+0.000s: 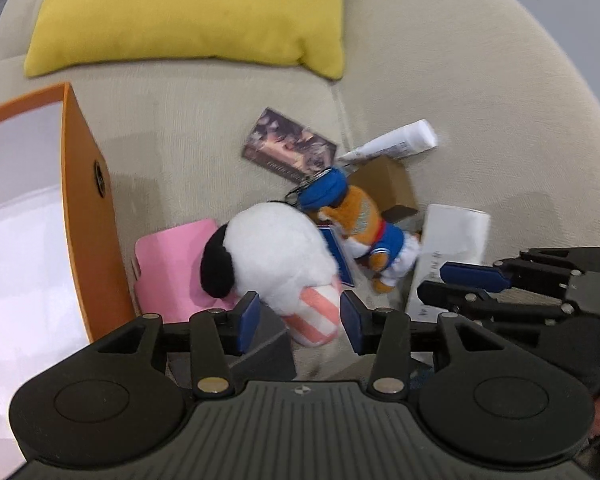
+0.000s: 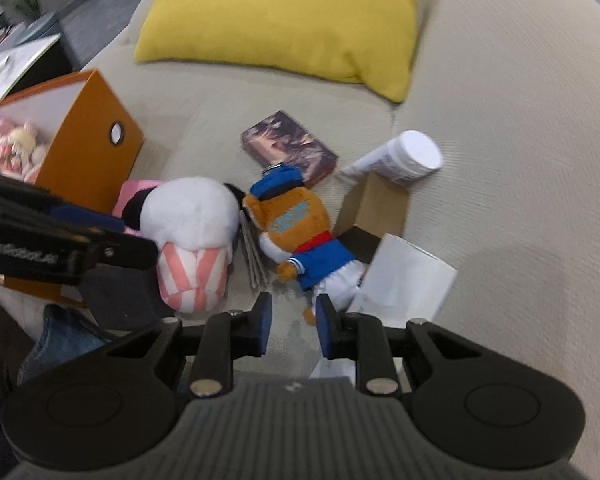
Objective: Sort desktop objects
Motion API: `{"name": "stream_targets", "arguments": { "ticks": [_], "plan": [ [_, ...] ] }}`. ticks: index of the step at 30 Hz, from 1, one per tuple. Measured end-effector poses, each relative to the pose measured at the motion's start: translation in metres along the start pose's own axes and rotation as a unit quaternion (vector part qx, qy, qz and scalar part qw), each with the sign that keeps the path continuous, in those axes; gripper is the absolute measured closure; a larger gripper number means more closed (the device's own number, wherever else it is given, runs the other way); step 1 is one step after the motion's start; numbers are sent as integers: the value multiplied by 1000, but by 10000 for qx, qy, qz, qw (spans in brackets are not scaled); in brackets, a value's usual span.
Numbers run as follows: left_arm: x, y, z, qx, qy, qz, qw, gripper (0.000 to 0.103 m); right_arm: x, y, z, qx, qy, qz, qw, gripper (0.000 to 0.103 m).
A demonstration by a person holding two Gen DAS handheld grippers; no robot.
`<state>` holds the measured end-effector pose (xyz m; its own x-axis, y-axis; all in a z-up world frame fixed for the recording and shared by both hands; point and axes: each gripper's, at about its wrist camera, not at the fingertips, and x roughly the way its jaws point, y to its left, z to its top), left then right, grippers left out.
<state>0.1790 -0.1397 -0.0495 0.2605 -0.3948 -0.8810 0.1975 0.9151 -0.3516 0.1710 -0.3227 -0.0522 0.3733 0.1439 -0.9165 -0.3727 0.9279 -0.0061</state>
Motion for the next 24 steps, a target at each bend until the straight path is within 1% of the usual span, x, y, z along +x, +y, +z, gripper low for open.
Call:
{"name": "stream_targets", "arguments": {
  "ticks": [2, 5, 7, 11, 13, 15, 19, 21, 22, 24],
  "plan": [
    [6, 5, 1, -86, 58, 178, 9998, 52, 4, 2, 2, -142, 10, 48, 9999, 78],
    [17, 12, 4, -313, 236, 185, 9991, 50, 13, 4, 4, -363, 6, -6, 9993, 76],
    [23, 13, 6, -385, 294, 125, 9987, 46, 18, 1, 6, -461, -28, -31, 9989, 67],
    [36, 12, 9, -568, 440, -140, 9973, 38, 28, -7, 10, -590, -45, -16, 9982, 67],
    [43, 10, 11, -658, 467, -277, 9964, 38, 30, -8, 12, -717, -30, 35, 9974, 67],
    [47, 6, 12, -695, 432, -312, 9962, 38, 32, -5, 14, -942, -43, 67, 9955, 67],
    [48, 4, 14, -805, 289, -301, 9959, 37, 46, 10, 15, -1583, 33, 20, 9874, 66],
    [46, 4, 15, -922, 226, -321, 9950, 37, 53, 17, 15, -1974, 38, -127, 9802, 66],
    [47, 5, 15, -996, 215, -326, 9943, 36, 59, 21, 15, -2210, 19, -265, 9749, 66],
    [49, 7, 17, -1158, 238, -355, 9924, 34, 67, 24, 17, -2407, 44, -416, 9697, 63]
  ]
}}
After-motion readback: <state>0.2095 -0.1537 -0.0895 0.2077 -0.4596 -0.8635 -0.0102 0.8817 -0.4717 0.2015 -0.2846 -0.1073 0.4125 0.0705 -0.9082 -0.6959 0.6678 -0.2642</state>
